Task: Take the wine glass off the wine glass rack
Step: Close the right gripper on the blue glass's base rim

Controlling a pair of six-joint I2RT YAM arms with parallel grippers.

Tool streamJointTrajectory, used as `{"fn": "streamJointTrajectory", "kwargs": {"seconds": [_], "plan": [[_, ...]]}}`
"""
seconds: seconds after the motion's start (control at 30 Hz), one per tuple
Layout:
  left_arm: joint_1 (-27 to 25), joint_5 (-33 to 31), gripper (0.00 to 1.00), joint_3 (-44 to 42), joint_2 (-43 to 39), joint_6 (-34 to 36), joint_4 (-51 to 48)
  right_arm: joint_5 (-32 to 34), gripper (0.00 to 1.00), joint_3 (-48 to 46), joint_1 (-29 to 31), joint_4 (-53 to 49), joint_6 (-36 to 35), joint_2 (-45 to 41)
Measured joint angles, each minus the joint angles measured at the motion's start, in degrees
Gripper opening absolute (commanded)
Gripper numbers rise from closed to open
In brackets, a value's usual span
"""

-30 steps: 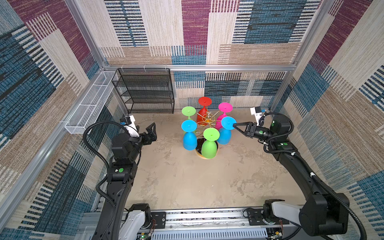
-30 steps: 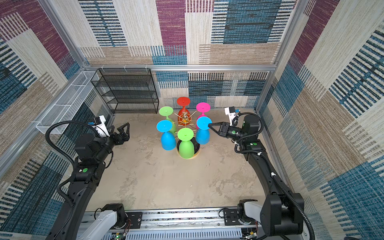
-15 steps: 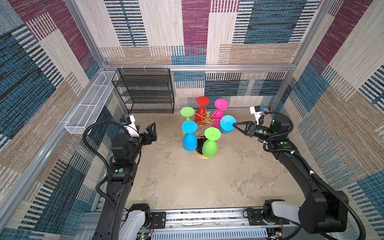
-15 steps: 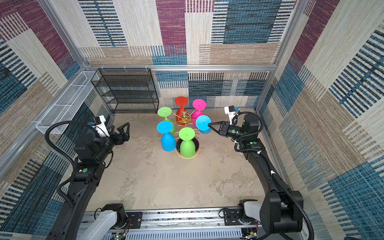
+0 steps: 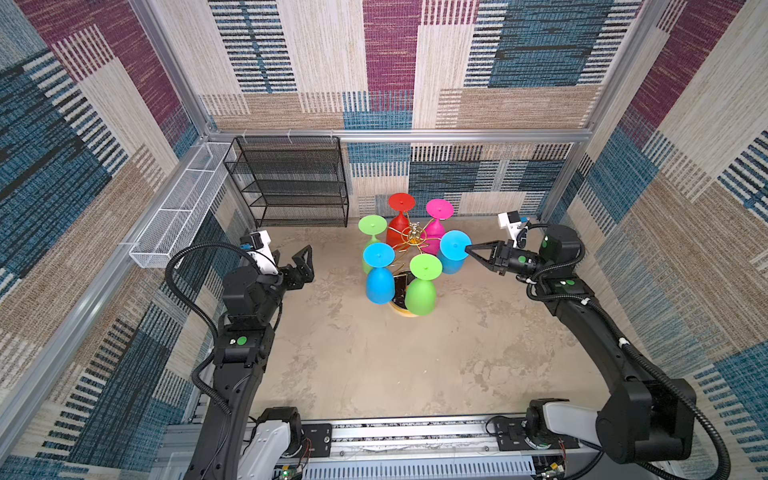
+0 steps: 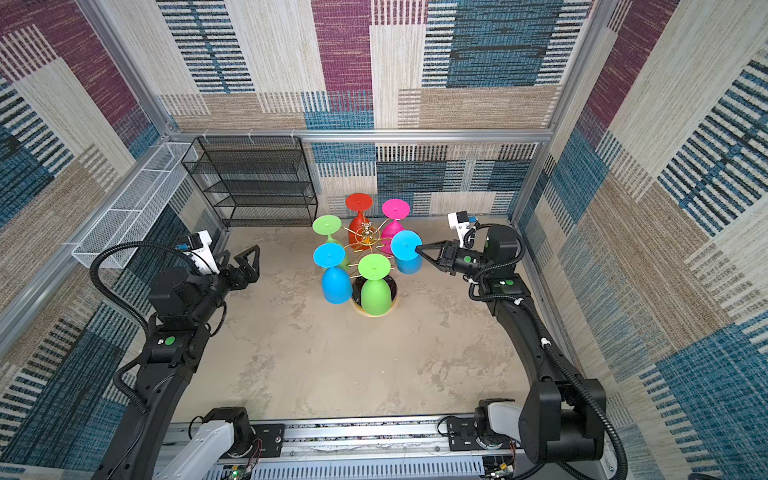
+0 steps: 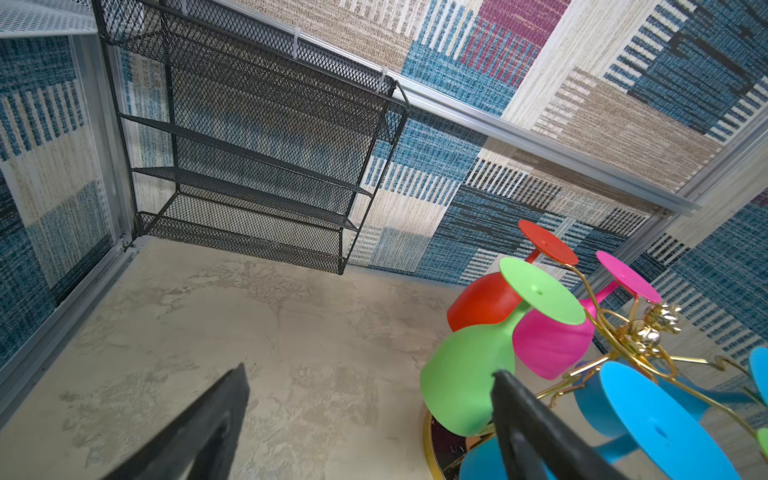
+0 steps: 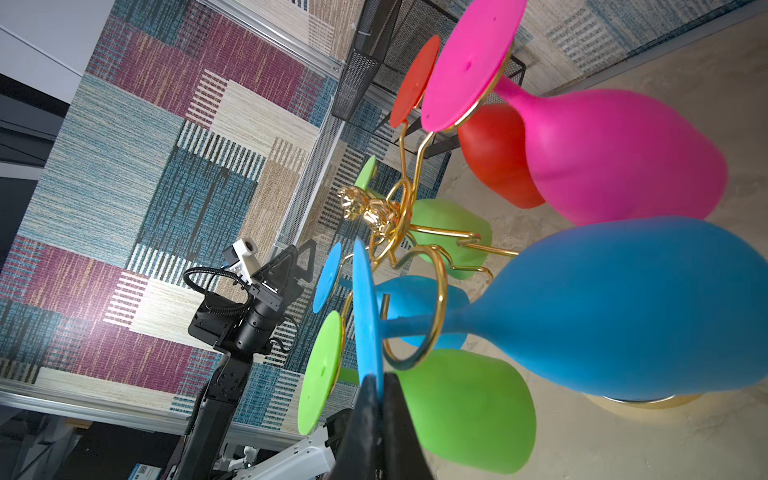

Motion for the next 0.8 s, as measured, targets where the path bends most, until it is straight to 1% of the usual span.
{"fn": "streamJointTrajectory", "kwargs": {"seconds": [0.53,0.8], "plan": [[0.0,0.0,0.93,-0.2,-0.1,0.0,0.0,-1.3,0.0,1.5,0.0,-0.4,6.6,0.1],[0.0,0.2,0.93,-0.3,-0.5,0.0,0.0,-1.4,0.0,0.9,0.0,1.4,9.3,0.1]]}}
